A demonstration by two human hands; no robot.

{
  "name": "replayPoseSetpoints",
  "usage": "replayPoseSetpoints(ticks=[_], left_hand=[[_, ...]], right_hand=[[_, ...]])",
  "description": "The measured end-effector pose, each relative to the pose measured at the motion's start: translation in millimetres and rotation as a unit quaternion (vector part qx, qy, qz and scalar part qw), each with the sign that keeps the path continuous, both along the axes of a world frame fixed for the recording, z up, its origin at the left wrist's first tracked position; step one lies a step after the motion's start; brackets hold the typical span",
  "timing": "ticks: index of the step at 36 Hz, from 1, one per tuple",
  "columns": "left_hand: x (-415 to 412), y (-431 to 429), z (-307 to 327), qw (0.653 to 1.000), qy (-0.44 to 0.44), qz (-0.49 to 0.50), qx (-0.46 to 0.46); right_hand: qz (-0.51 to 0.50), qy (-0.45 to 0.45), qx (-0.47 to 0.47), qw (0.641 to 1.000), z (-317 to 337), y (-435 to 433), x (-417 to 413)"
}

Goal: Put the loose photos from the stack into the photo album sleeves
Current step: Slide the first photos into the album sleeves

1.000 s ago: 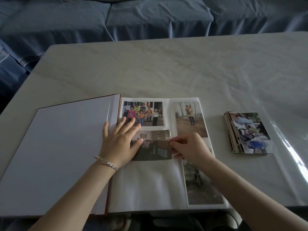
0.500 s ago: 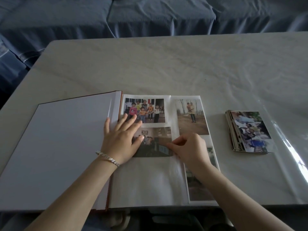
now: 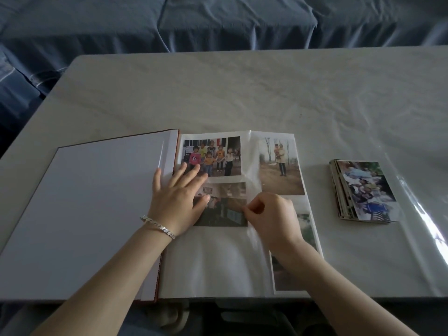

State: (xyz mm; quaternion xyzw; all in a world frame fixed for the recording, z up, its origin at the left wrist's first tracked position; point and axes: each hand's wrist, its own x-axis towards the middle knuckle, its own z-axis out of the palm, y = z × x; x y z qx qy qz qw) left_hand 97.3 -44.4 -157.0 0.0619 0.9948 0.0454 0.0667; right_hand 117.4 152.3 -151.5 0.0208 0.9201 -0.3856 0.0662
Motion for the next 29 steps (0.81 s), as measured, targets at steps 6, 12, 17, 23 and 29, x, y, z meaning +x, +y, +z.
replayPoseSetpoints(ticks=[6,12,17,23,29], left_hand=[[0.3,-0.4,-0.2,1.0,-0.001,-0.002,-0.002],[0.1,0.5,-0.3,1.0,-0.001,0.0,-0.008],[1.4,4.7,-3.5,0.998,-0.013,-0.006,-0.062],[1.4,6.4,-3.8,0.997,-0.019,-0.003,-0.071],[1.3,5.6,-1.5,0.996,-0.029,-0.012,-0.083]], right_hand=[[0.007,-0.028,-0.06,0.998,-0.9,4.7,-9.5],[-0.041,-0.158,-0.178,0.971,-1.3,13.6,-22.6],[0.018,-0.017,0.005,1.0,13.0,14.7,-8.6],[0.033,0.023,0.058,0.997,32.2,54.2,2.0],[-0.065,0.097,0.197,0.973,35.6,114.3,-8.2]])
